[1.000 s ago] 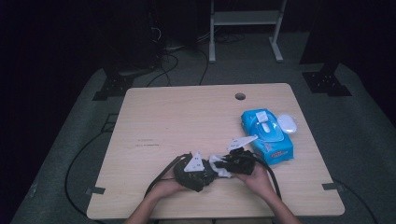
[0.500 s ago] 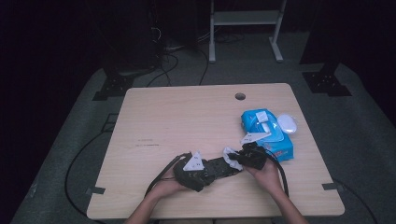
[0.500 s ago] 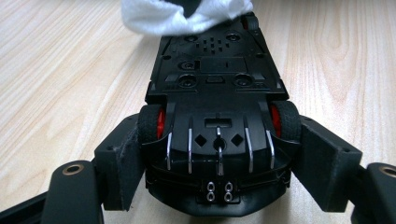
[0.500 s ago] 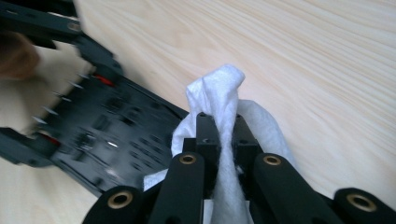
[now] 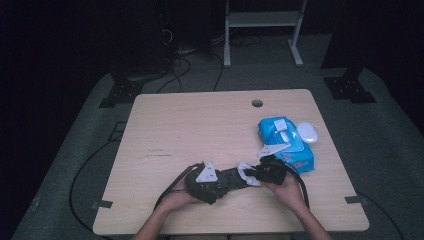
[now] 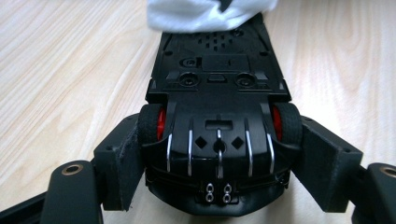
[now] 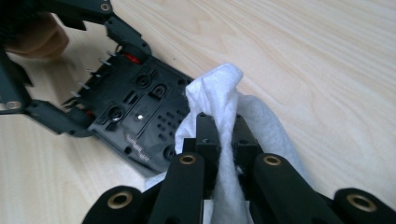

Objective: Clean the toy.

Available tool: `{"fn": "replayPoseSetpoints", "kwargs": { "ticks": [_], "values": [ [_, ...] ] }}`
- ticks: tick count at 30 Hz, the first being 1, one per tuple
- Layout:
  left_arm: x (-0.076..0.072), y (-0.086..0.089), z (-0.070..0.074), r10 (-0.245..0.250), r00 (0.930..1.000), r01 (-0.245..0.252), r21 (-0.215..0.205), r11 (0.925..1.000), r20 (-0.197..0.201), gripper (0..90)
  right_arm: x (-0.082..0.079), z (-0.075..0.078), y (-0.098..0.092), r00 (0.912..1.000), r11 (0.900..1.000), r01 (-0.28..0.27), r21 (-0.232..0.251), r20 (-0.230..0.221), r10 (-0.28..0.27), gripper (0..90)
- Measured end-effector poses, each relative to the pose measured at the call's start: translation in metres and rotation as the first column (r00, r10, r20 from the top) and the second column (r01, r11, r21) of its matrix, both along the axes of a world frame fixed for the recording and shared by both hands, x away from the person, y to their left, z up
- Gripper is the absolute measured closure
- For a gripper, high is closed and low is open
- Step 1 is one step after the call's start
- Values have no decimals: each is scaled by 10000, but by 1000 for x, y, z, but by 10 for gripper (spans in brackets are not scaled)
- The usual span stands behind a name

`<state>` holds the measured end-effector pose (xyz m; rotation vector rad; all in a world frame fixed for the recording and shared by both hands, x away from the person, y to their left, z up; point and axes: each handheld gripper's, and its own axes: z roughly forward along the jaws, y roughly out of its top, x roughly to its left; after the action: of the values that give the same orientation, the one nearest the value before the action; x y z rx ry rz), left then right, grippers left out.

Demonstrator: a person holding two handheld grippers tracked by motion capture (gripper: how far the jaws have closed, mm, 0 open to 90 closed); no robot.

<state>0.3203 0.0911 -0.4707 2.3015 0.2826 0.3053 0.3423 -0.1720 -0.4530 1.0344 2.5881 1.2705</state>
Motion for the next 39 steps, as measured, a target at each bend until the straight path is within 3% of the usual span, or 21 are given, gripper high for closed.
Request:
{"fn": "replayPoseSetpoints", "kwargs": {
  "ticks": [4, 5, 8, 10, 11, 14, 16, 17, 18, 20, 21, 22, 23, 24, 26, 28, 30, 36, 37, 38, 39],
  "values": [
    [3, 2, -2, 187, 9998, -186, 30, 9998, -123, 241, -5, 4, 5, 9989, 9989, -470, 44, -46, 470, 847],
    [3, 2, -2, 232, 9996, -233, -7, 9997, -130, 239, -10, 5, 9, 9962, 9960, -874, -205, -43, 874, 846],
    [6, 3, -1, 392, 9988, -393, -13, 9992, -284, 218, -16, 6, 10, 9949, 9943, -1005, -368, -90, 1002, 846],
    [8, 5, -2, 609, 9966, -613, -50, 9981, -561, 182, -17, 5, 7, 9941, 9935, -1073, -387, -225, 1064, 846],
    [12, 8, -1, 675, 9935, -691, -152, 9975, -920, 172, -16, 3, 6, 9936, 9931, -1110, -391, -252, 1100, 847],
    [14, 11, 0, 684, 9903, -731, -349, 9967, -1211, 146, -17, 0, 5, 9924, 9927, -1195, -146, -301, 1190, 847],
    [16, 12, 0, 673, 9846, -785, -647, 9948, -1612, 136, -18, 0, 6, 9913, 9913, -1293, -230, -273, 1287, 848],
    [19, 14, 0, 722, 9778, -897, -818, 9926, -1969, 133, -18, -1, 6, 9900, 9901, -1387, -212, -290, 1380, 849],
    [19, 14, 0, 722, 9778, -897, -818, 9926, -1969, 132, -19, -1, 6, 9900, 9901, -1389, -198, -281, 1384, 849],
    [21, 16, -1, 744, 9682, -995, -950, 9905, -2389, 132, -19, -1, 6, 9900, 9900, -1400, -188, -213, 1396, 850],
    [23, 16, -3, 741, 9598, -1056, -1038, 9890, -2708, 132, -20, -2, 5, 9898, 9897, -1423, -173, -135, 1421, 852],
    [23, 16, -3, 741, 9598, -1056, -1038, 9890, -2708, 132, -20, -2, 5, 9898, 9897, -1423, -173, -135, 1421, 852],
    [25, 17, -4, 798, 9511, -1175, -1105, 9869, -2983, 132, -21, -3, 5, 9887, 9887, -1495, -137, -120, 1493, 854],
    [25, 17, -4, 798, 9511, -1175, -1105, 9869, -2983, 131, -21, -3, 5, 9887, 9887, -1495, -137, -120, 1493, 854],
    [27, 17, -5, 798, 9423, -1254, -1216, 9846, -3251, 132, -22, -3, 4, 9876, 9876, -1565, -141, -134, 1563, 855],
    [29, 17, -5, 843, 9282, -1420, -1355, 9805, -3624, 134, -23, -3, 4, 9868, 9868, -1615, -137, -139, 1613, 855],
    [30, 17, -6, 790, 9232, -1381, -1329, 9815, -3760, 151, -24, -3, 4, 9865, 9865, -1634, -121, -133, 1633, 856],
    [28, 16, -6, 724, 9252, -1272, -1247, 9840, -3725, 156, -28, -5, 1, 9857, 9857, -1686, -11, -53, 1686, 862],
    [27, 15, -5, 695, 9305, -1190, -1175, 9859, -3597, 157, -29, -5, 1, 9857, 9857, -1686, -20, -42, 1686, 862],
    [27, 15, -5, 695, 9305, -1190, -1175, 9859, -3597, 158, -29, -5, 1, 9853, 9853, -1710, -54, 5, 1710, 863],
    [25, 14, -4, 728, 9365, -1177, -1117, 9867, -3429, 159, -30, -5, 2, 9854, 9854, -1700, -78, 5, 1700, 863]
  ]
}}
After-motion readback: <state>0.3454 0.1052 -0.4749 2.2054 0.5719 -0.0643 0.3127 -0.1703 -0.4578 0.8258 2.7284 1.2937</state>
